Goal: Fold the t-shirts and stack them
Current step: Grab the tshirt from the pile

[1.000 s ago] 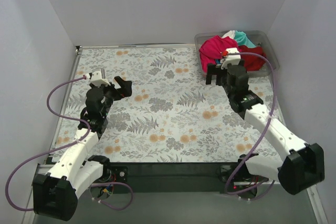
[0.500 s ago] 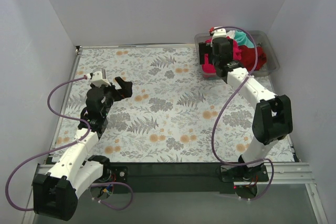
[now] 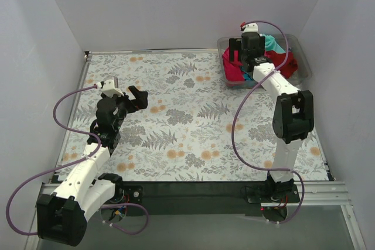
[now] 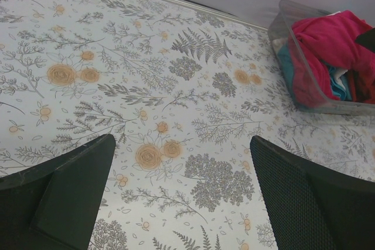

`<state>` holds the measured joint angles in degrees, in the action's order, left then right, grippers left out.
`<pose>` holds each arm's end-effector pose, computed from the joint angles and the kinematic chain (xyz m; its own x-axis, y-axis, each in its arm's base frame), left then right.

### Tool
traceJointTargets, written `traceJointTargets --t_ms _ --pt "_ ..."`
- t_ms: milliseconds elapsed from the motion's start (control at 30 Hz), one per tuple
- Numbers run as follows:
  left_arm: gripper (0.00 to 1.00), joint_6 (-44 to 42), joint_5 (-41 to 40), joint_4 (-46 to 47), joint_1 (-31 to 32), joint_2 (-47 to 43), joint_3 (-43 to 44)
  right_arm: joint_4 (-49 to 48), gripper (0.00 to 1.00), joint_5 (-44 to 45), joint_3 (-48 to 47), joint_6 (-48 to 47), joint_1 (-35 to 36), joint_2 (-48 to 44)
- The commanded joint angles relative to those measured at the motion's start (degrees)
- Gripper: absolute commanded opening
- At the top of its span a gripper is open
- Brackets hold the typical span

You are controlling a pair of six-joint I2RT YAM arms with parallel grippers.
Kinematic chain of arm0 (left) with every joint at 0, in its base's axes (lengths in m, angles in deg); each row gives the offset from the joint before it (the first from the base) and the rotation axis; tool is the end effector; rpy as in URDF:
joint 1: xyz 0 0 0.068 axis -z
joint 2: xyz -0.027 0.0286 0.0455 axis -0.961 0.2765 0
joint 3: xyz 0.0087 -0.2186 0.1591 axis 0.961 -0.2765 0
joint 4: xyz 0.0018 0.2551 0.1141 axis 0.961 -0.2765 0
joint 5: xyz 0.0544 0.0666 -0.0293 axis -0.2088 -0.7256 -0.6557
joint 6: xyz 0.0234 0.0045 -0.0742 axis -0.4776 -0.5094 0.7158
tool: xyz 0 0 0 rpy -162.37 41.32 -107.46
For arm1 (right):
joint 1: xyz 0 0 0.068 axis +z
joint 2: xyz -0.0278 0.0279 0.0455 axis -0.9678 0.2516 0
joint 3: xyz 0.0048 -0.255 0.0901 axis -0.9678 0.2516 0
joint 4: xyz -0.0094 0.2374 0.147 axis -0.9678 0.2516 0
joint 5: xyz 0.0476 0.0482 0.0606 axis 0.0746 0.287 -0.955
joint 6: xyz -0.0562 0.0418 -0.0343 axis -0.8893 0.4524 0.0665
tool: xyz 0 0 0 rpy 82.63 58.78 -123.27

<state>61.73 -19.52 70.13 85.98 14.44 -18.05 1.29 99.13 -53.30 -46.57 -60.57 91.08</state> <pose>0.2592 -0.0542 0.2559 -0.2622 -0.8349 -0.4840 -0.0739 0.5174 -0.8526 0.4998 0.1067 0.2837 -0.3570 -0.0733 -0.9312 0.1077 0.9870 -0.1190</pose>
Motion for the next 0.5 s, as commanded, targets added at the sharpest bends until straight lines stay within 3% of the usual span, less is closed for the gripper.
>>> traceJointTargets --t_ms 0,200,400,467 --pt "0.93 -0.9 -0.2 -0.6 0.1 -0.5 1.5 -2.4 0.94 0.2 -3.9 -0.3 -1.5 2.2" --pt "0.93 -0.9 -0.3 -0.6 0.2 0.0 1.6 -3.2 0.86 -2.6 -8.3 -0.4 -2.7 6.2" --pt "0.92 -1.2 -0.2 -0.6 0.2 0.3 1.7 -3.1 0.72 -4.2 -10.6 -0.3 -3.4 9.2" --pt "0.92 -1.2 -0.4 -0.6 0.2 0.1 1.5 -3.1 0.57 -5.3 -11.0 0.1 -3.9 9.7"
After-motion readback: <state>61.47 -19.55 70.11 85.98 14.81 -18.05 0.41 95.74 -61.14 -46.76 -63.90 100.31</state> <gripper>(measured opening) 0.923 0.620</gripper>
